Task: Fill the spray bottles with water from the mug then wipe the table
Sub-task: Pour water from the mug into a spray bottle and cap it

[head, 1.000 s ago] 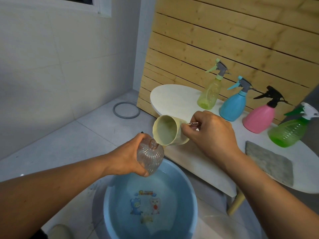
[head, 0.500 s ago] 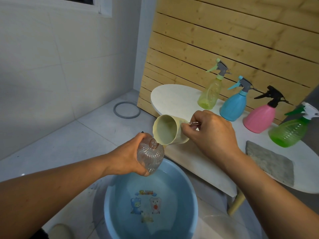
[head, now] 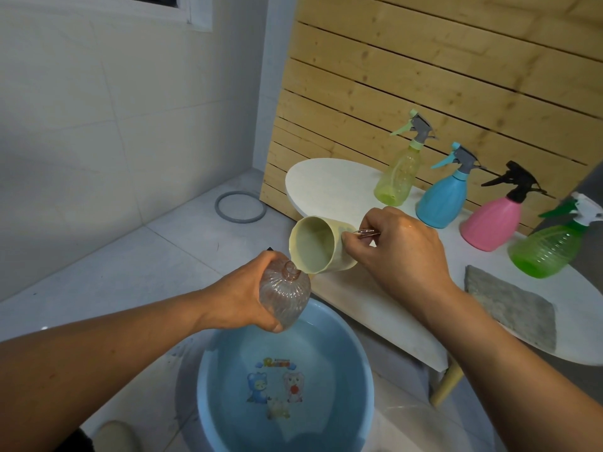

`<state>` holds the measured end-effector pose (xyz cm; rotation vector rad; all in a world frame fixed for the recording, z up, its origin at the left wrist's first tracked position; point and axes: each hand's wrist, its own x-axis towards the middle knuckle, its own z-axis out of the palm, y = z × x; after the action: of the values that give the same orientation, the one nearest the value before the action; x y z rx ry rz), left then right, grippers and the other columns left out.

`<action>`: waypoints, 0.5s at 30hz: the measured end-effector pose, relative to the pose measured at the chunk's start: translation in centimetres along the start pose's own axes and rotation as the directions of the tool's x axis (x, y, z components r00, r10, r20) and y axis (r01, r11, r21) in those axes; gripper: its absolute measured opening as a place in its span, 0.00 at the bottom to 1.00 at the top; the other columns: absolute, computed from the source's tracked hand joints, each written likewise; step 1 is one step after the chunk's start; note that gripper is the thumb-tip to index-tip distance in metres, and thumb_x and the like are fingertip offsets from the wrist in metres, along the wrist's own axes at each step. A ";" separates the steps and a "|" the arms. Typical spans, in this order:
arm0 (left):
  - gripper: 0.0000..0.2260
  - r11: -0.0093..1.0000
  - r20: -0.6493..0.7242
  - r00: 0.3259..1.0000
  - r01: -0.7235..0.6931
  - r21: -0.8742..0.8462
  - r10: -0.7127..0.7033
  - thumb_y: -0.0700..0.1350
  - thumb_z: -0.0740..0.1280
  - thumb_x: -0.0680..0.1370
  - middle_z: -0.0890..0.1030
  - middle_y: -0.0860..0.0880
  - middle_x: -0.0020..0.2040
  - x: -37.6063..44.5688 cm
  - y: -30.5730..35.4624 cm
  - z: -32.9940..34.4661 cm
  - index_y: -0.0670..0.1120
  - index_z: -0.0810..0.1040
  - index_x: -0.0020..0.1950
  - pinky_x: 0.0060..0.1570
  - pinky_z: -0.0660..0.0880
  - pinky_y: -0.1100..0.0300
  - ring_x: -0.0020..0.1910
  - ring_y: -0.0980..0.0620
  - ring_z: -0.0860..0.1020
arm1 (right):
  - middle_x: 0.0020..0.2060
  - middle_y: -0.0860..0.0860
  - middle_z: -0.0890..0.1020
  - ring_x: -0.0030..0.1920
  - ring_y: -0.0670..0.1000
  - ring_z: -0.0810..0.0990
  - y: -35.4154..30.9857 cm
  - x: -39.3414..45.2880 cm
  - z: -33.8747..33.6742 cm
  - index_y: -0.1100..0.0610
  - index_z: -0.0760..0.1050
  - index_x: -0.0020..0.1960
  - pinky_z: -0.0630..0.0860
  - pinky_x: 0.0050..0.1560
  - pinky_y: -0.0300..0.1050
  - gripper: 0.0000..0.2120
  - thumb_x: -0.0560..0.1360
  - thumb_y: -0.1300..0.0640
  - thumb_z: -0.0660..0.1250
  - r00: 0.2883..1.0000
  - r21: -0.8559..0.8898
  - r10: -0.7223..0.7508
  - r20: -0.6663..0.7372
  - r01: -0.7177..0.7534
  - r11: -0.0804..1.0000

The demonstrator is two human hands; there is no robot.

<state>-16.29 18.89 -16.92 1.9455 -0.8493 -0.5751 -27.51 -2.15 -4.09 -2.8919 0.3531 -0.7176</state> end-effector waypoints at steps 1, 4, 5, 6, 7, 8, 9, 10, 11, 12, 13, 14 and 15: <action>0.46 1.000 0.001 1.000 0.000 -0.001 0.000 0.46 0.87 0.61 0.76 0.62 0.64 0.0 0.0 0.0 0.63 0.64 0.71 0.61 0.80 0.59 0.64 0.61 0.77 | 0.35 0.45 0.75 0.35 0.53 0.74 0.0 0.0 0.0 0.47 0.70 0.36 0.77 0.43 0.56 0.13 0.76 0.44 0.68 1.000 0.000 -0.003 -0.001 0.003 1.000; 0.46 1.000 -0.003 1.000 -0.001 -0.003 0.001 0.46 0.87 0.61 0.76 0.62 0.64 -0.1 0.0 0.0 0.62 0.64 0.71 0.62 0.80 0.57 0.63 0.61 0.77 | 0.35 0.46 0.75 0.35 0.53 0.74 0.0 0.0 0.1 0.48 0.71 0.36 0.74 0.40 0.51 0.13 0.76 0.45 0.68 1.000 -0.003 -0.016 -0.003 0.016 1.000; 0.46 1.000 -0.003 1.000 -0.002 -0.003 0.002 0.46 0.87 0.61 0.76 0.62 0.64 -0.1 0.0 0.0 0.62 0.64 0.71 0.62 0.80 0.57 0.63 0.61 0.77 | 0.35 0.46 0.75 0.35 0.53 0.74 0.0 -0.1 0.0 0.48 0.71 0.36 0.73 0.38 0.50 0.13 0.75 0.45 0.68 1.000 -0.003 -0.020 -0.003 0.020 1.000; 0.46 1.000 -0.003 1.000 -0.003 -0.002 0.003 0.46 0.87 0.61 0.76 0.62 0.64 -0.1 0.0 0.0 0.62 0.64 0.71 0.62 0.80 0.57 0.63 0.61 0.77 | 0.35 0.46 0.75 0.35 0.53 0.73 0.0 0.0 0.1 0.49 0.71 0.36 0.72 0.38 0.49 0.13 0.75 0.45 0.68 1.000 -0.004 -0.023 -0.005 0.023 1.000; 0.46 1.000 -0.002 1.000 -0.002 -0.001 0.002 0.46 0.87 0.61 0.76 0.62 0.64 -0.1 0.0 0.0 0.62 0.64 0.71 0.61 0.80 0.58 0.63 0.61 0.77 | 0.35 0.46 0.75 0.34 0.53 0.73 0.0 0.0 0.1 0.49 0.71 0.36 0.72 0.37 0.49 0.13 0.75 0.46 0.68 1.000 -0.006 -0.025 -0.008 0.025 1.000; 0.46 1.000 -0.001 1.000 -0.001 -0.001 0.001 0.46 0.87 0.61 0.76 0.62 0.64 -0.1 0.0 0.0 0.62 0.64 0.71 0.61 0.80 0.59 0.63 0.61 0.77 | 0.35 0.47 0.75 0.34 0.53 0.73 0.0 0.0 0.1 0.49 0.71 0.36 0.72 0.37 0.49 0.13 0.75 0.46 0.69 1.000 -0.005 -0.028 -0.011 0.028 1.000; 0.46 1.000 -0.001 1.000 0.000 -0.001 0.000 0.46 0.87 0.61 0.76 0.63 0.64 -0.1 0.0 0.0 0.62 0.64 0.71 0.61 0.80 0.60 0.63 0.61 0.77 | 0.35 0.47 0.75 0.34 0.53 0.73 0.0 0.0 0.1 0.49 0.71 0.36 0.73 0.37 0.50 0.12 0.75 0.46 0.69 0.999 -0.004 -0.030 -0.014 0.030 1.000; 0.46 1.000 0.000 1.000 0.002 -0.001 -0.002 0.45 0.87 0.61 0.76 0.63 0.64 -0.1 0.1 0.0 0.62 0.64 0.71 0.60 0.79 0.62 0.63 0.61 0.77 | 0.35 0.47 0.75 0.34 0.53 0.73 0.0 0.0 0.1 0.49 0.71 0.36 0.74 0.38 0.51 0.12 0.75 0.46 0.69 0.999 -0.003 -0.033 -0.017 0.033 0.999; 0.46 1.000 -0.001 1.000 0.002 0.001 -0.002 0.45 0.87 0.61 0.75 0.63 0.64 -0.1 0.0 0.0 0.62 0.64 0.71 0.60 0.79 0.62 0.63 0.61 0.77 | 0.35 0.47 0.75 0.34 0.53 0.74 0.0 -0.1 0.1 0.49 0.71 0.36 0.75 0.38 0.52 0.12 0.75 0.47 0.69 0.999 -0.001 -0.034 -0.020 0.034 0.999; 0.46 1.000 -0.003 1.000 0.003 0.002 -0.003 0.45 0.87 0.61 0.75 0.63 0.64 -0.1 0.0 0.0 0.62 0.64 0.71 0.60 0.79 0.63 0.64 0.61 0.77 | 0.35 0.47 0.75 0.34 0.53 0.74 -0.1 -0.1 0.1 0.48 0.71 0.36 0.75 0.39 0.53 0.12 0.75 0.47 0.69 0.999 -0.002 -0.034 -0.023 0.034 0.999; 0.47 1.000 -0.002 1.000 0.003 0.003 -0.003 0.46 0.87 0.61 0.75 0.63 0.64 -0.1 0.1 0.0 0.62 0.64 0.71 0.60 0.79 0.63 0.64 0.61 0.76 | 0.35 0.47 0.75 0.34 0.53 0.74 -0.1 -0.1 0.1 0.48 0.71 0.36 0.76 0.39 0.54 0.12 0.75 0.46 0.69 0.999 -0.005 -0.035 -0.024 0.035 0.999; 0.47 1.000 -0.002 1.000 0.003 0.003 -0.003 0.46 0.87 0.61 0.75 0.63 0.64 -0.1 0.0 0.0 0.62 0.64 0.71 0.60 0.79 0.62 0.64 0.61 0.76 | 0.35 0.47 0.75 0.34 0.53 0.74 -0.1 -0.1 0.1 0.48 0.71 0.36 0.76 0.39 0.55 0.12 0.75 0.46 0.69 0.999 -0.007 -0.036 -0.023 0.036 0.999; 0.46 1.000 -0.002 1.000 0.003 0.002 -0.003 0.46 0.87 0.61 0.75 0.63 0.64 -0.1 0.0 0.0 0.62 0.64 0.71 0.61 0.79 0.62 0.64 0.61 0.76 | 0.35 0.47 0.75 0.34 0.53 0.74 0.0 -0.1 0.2 0.48 0.71 0.36 0.76 0.39 0.55 0.12 0.75 0.46 0.69 0.999 -0.008 -0.038 -0.022 0.038 0.999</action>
<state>-16.35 18.92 -16.91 1.9495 -0.8459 -0.5744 -27.50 -2.09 -4.27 -2.9070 0.3051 -0.7559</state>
